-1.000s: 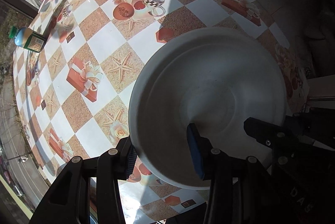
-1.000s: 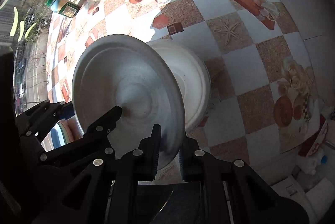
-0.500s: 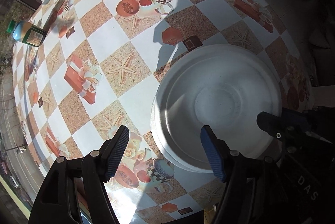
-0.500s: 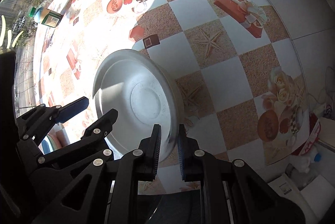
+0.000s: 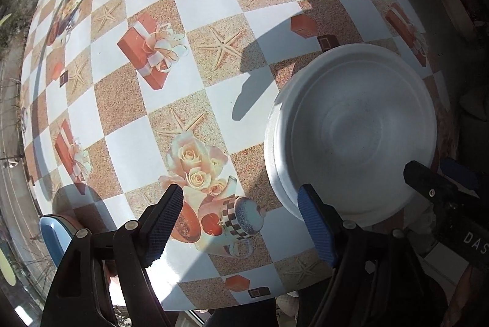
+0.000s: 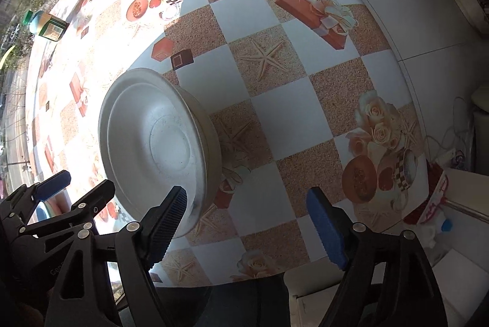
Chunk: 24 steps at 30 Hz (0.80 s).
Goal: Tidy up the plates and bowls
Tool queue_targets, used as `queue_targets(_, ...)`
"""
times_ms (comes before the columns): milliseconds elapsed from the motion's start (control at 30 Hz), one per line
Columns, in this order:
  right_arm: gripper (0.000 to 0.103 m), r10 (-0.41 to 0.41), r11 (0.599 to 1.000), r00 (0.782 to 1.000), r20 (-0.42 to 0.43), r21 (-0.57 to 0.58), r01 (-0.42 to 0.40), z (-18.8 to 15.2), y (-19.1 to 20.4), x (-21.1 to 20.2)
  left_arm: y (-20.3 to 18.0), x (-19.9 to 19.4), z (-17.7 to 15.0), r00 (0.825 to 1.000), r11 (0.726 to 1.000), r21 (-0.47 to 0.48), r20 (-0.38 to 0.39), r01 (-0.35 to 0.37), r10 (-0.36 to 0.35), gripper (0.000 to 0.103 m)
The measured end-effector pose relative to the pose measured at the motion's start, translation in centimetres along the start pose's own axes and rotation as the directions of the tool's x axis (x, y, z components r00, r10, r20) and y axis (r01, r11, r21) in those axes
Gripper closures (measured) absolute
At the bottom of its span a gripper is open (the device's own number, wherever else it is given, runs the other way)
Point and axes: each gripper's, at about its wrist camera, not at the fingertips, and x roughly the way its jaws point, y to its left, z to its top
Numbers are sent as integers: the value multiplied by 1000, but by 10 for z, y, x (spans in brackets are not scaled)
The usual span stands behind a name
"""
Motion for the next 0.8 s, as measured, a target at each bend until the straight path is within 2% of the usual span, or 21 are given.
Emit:
queue_targets(367, 21, -25, 1000, 1000, 0, -18, 25, 22, 1, 7, 20, 0, -1, 1000, 999, -50, 9, 9, -9, 22)
queue_targets(633, 21, -79, 994, 995, -54, -79, 75, 34, 8, 35, 13, 4, 13, 1000, 999, -54, 6, 9, -8, 22)
queue_targets(800, 21, -66, 994, 994, -86, -92, 58, 33, 12, 51, 9, 8, 19, 1000, 998, -58, -3, 2, -2, 22)
